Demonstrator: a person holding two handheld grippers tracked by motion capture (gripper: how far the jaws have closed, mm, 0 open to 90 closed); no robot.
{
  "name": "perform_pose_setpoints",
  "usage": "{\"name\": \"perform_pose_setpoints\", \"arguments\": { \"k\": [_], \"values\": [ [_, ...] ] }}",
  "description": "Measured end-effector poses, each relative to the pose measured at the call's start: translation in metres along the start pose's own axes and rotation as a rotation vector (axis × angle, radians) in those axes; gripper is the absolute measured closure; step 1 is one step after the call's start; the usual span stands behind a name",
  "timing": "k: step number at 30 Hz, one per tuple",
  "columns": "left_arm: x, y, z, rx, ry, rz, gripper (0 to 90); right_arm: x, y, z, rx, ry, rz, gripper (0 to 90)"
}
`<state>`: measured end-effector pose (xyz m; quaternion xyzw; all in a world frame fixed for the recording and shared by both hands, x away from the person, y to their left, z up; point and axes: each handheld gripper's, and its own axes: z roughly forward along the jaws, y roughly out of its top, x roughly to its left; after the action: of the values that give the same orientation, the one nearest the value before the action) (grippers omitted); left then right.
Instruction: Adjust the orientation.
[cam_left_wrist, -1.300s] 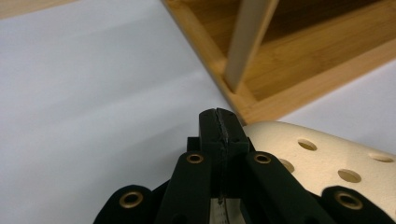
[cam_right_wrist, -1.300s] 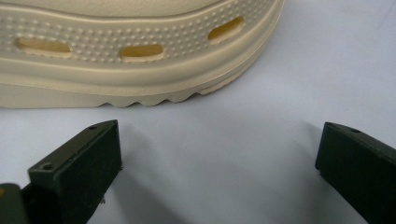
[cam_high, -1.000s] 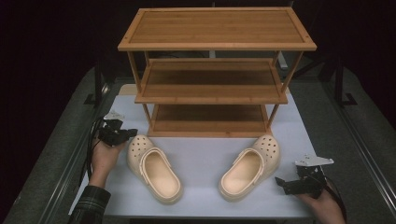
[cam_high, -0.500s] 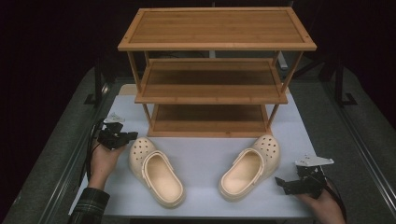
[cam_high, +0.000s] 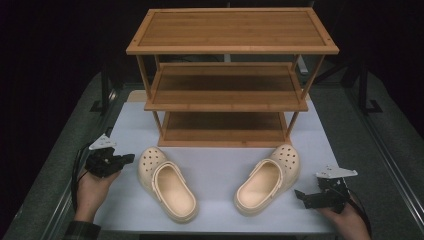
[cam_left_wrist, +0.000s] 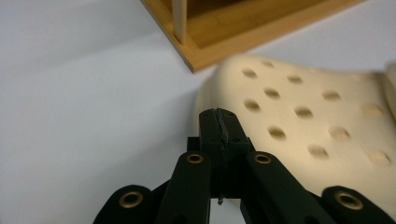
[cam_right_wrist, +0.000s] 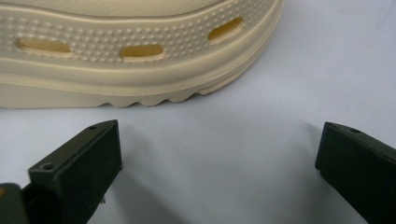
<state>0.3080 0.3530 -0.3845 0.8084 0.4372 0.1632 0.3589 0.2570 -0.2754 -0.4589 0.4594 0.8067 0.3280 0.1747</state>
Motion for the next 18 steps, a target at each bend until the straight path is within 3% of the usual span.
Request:
{"name": "perform_pose_setpoints", "arguments": {
  "k": [10,18],
  "values": [
    [-0.019,-0.034,-0.012,0.044,-0.023,0.014,90.0,0.0,0.0,0.0,0.003,-0.001,0.0,0.0],
    [-0.016,-0.037,0.002,0.084,-0.018,0.022,90.0,0.0,0.0,0.0,0.004,-0.001,-0.001,0.0]
  ]
}}
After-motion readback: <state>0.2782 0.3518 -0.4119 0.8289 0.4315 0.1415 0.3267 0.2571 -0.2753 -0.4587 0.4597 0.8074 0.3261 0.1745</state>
